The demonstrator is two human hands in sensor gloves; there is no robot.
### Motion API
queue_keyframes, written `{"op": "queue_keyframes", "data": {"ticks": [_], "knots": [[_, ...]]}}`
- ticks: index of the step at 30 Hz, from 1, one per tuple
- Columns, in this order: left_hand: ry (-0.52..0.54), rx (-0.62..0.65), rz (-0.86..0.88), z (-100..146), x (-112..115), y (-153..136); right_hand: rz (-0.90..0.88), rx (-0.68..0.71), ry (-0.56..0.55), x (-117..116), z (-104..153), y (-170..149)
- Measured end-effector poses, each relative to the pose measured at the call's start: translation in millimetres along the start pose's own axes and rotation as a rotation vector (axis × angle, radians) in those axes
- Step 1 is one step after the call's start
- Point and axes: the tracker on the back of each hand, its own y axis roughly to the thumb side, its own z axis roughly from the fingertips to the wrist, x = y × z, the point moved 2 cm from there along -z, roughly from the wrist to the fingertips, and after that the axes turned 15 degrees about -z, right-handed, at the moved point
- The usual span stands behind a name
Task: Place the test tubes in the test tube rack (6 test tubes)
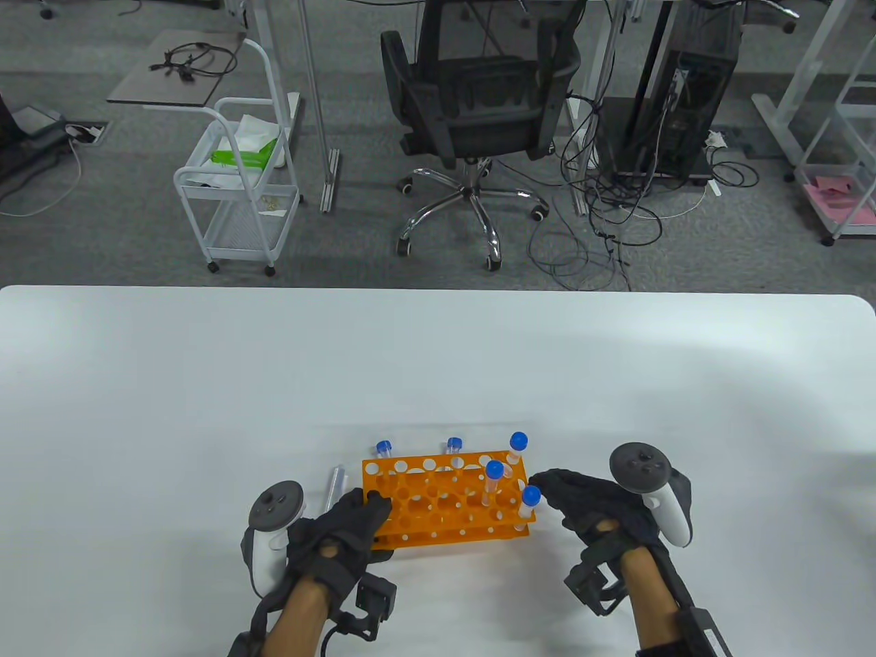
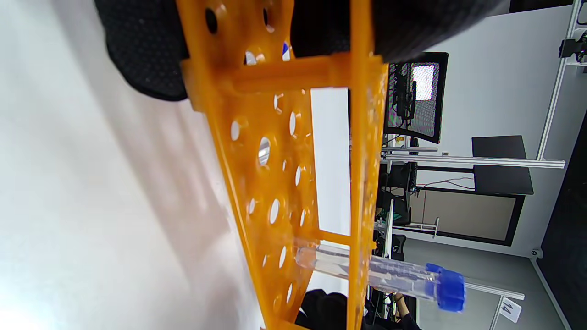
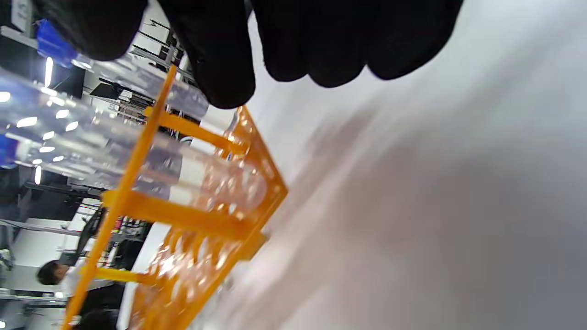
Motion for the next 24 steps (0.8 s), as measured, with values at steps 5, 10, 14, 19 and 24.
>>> {"op": "queue_keyframes", "data": {"ticks": [5, 10, 14, 19, 24], "knots": [[-0.015, 0.022, -0.008, -0.6, 3.8, 2.4, -0.020, -0.006, 0.009, 0.0, -0.4, -1.0], [-0.040, 0.055, -0.026, 0.6, 10.9, 7.6, -0.099, -0.050, 0.096, -7.4, -4.0, -6.8], [-0.043, 0.059, -0.025, 0.8, 13.1, 8.4, -0.184, -0.073, 0.131, -7.6, -5.6, -10.5], [-0.065, 0.049, -0.017, -1.1, 16.4, 5.1, -0.210, -0.088, 0.144, -5.6, -7.3, -12.8], [-0.030, 0.059, -0.031, -1.5, 16.8, 5.6, -0.221, -0.087, 0.157, -4.5, -6.9, -11.9]]}}
